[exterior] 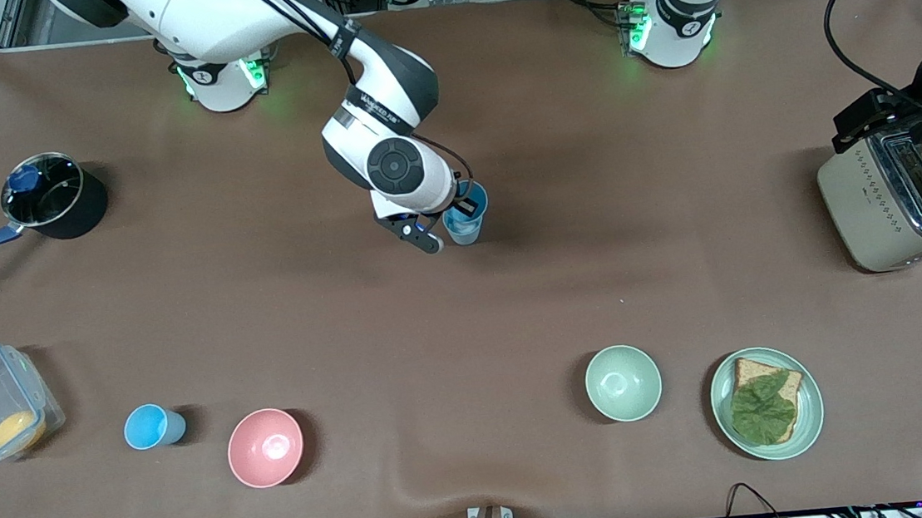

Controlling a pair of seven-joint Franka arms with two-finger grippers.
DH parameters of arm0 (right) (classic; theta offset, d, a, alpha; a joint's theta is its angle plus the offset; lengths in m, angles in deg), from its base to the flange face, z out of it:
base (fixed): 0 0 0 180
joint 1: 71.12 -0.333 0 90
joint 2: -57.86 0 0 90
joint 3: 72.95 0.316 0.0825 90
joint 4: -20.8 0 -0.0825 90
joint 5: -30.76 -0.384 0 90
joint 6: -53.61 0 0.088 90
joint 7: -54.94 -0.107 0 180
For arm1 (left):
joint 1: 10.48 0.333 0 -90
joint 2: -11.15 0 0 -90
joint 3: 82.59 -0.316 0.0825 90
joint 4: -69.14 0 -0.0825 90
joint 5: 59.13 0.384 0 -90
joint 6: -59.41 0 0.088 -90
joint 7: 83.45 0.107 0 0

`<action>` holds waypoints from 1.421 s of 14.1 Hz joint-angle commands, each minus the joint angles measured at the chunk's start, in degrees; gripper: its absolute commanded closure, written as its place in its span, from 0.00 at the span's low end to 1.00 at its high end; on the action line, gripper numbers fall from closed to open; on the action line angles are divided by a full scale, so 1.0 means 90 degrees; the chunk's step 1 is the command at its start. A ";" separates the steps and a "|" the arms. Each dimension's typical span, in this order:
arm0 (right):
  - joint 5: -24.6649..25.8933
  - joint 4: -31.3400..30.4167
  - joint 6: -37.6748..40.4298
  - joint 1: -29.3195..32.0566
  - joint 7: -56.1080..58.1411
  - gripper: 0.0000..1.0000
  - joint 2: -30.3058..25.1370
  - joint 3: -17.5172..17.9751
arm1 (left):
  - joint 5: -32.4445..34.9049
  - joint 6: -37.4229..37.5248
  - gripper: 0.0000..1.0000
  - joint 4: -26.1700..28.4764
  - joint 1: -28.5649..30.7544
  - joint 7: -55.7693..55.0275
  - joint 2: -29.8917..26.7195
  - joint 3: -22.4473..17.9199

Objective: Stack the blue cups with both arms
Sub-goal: 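Press the cup into the stack and open the right gripper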

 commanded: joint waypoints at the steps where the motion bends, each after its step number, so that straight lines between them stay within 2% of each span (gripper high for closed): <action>1: 0.0023 0.0044 -0.0020 -0.0066 -0.0174 1.00 0.0036 -0.0042 | -0.0129 0.0106 0.00 0.0015 0.0063 0.0177 -0.0148 0.0036; 8: 0.0024 -0.0034 0.0029 -0.0066 -0.0184 1.00 0.0094 -0.0169 | -0.0148 0.0106 0.00 0.0024 0.0054 0.0099 -0.0129 0.0026; 9: 0.0023 -0.0073 0.0029 -0.0076 -0.0194 0.97 0.0094 -0.0198 | -0.0139 0.0106 0.00 0.0015 0.0054 0.0118 -0.0138 0.0026; 10: 0.0023 -0.0064 0.0039 -0.0047 -0.0320 0.62 0.0094 -0.0208 | -0.0139 0.0106 0.00 0.0015 0.0063 0.0118 -0.0139 0.0026; 11: 0.0014 -0.0044 0.0010 -0.0037 -0.0746 0.01 0.0104 -0.0208 | -0.0139 0.0106 0.00 0.0015 0.0063 0.0128 -0.0139 0.0026; 12: 0.0043 -0.0006 -0.0019 -0.0066 -0.1098 0.00 0.0114 -0.0208 | -0.0139 0.0106 0.00 0.0015 0.0073 0.0138 -0.0139 0.0026; 16: 0.0043 0.0189 0.0068 -0.0047 -0.1102 0.00 0.0046 -0.0198 | -0.0139 0.0106 0.00 0.0015 0.0083 0.0167 -0.0139 0.0006; 20: 0.0053 0.0940 0.1199 0.0060 -0.0995 0.00 0.0036 -0.0208 | -0.0139 0.0106 0.00 0.0015 0.0083 0.0167 -0.0148 0.0006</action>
